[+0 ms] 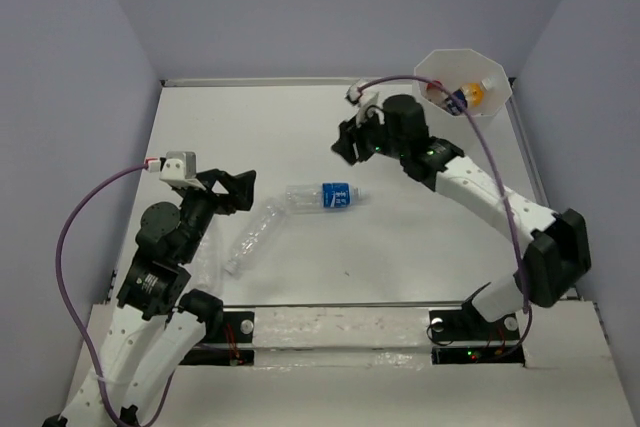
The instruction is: Put the plastic bottles in the bin
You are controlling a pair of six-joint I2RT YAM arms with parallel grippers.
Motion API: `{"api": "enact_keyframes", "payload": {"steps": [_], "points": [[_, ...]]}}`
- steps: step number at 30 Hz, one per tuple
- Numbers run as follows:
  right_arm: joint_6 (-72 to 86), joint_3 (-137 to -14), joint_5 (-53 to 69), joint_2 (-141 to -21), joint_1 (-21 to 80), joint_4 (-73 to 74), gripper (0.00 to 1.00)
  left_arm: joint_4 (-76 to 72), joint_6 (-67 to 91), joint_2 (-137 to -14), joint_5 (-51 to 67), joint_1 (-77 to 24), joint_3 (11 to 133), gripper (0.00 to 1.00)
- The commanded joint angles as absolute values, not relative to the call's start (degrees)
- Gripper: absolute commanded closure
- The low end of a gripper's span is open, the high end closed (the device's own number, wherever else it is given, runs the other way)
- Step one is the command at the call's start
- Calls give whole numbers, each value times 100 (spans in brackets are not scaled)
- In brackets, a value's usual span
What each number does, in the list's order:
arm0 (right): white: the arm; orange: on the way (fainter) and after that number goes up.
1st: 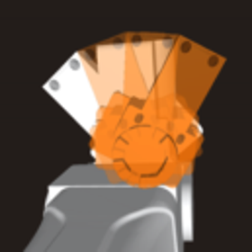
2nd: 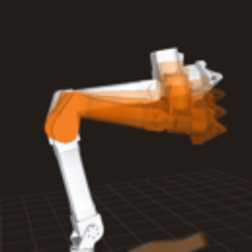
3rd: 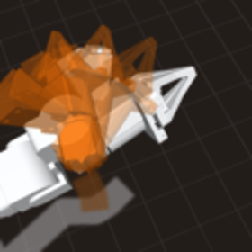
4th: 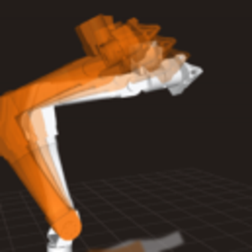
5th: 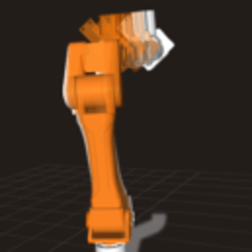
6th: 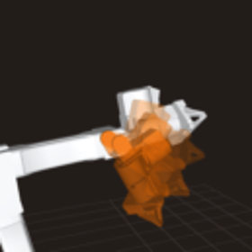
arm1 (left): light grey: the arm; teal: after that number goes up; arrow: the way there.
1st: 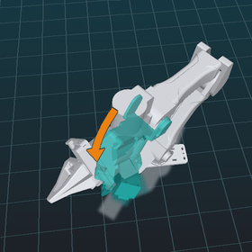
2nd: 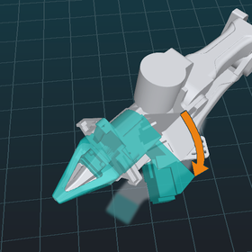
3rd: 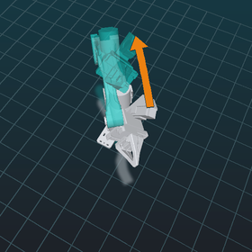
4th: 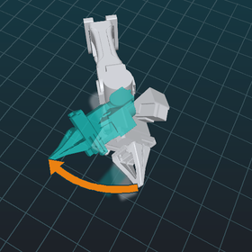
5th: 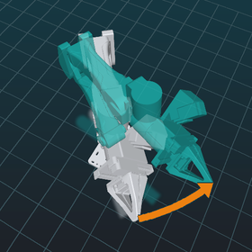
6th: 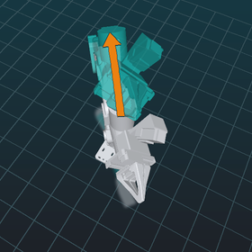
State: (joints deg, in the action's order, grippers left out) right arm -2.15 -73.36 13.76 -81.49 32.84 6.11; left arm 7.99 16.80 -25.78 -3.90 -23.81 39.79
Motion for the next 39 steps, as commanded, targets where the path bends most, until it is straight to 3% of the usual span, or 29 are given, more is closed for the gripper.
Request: {"api": "enact_keyframes", "payload": {"steps": [1, 2, 4, 21, 24, 27, 29, 39], "points": [[-1097, -7716, 1355, -8875, 3988, 1915, 21, 633, 1582, -2470, -615, -2285, 4228, 1], [-1186, -7786, 1293, -9147, 4077, 1942, 11, 633, 1582, -2435, -659, -2276, 4228, 1], [-1457, -8075, 1257, -9412, 4270, 2126, 7, 642, 1591, -2417, -694, -2259, 4245, 1], [-2566, -9984, 545, -12181, 4799, 3630, 3, 703, 1635, -2373, -826, -2206, 4271, 1], [-2610, -10028, 335, -12296, 4799, 3621, 9, 703, 1644, -2391, -817, -2206, 4263, 1], [-2584, -9958, 27, -12209, 4799, 3534, 45, 686, 1635, -2408, -782, -2215, 4254, 1], [-2497, -9783, -307, -12016, 4799, 3367, 55, 686, 1652, -2417, -765, -2241, 4254, 1], [-2171, -9124, -1141, -9943, 4404, 1909, 58, 668, 1652, -2364, -651, -2347, 4228, 1]]}}
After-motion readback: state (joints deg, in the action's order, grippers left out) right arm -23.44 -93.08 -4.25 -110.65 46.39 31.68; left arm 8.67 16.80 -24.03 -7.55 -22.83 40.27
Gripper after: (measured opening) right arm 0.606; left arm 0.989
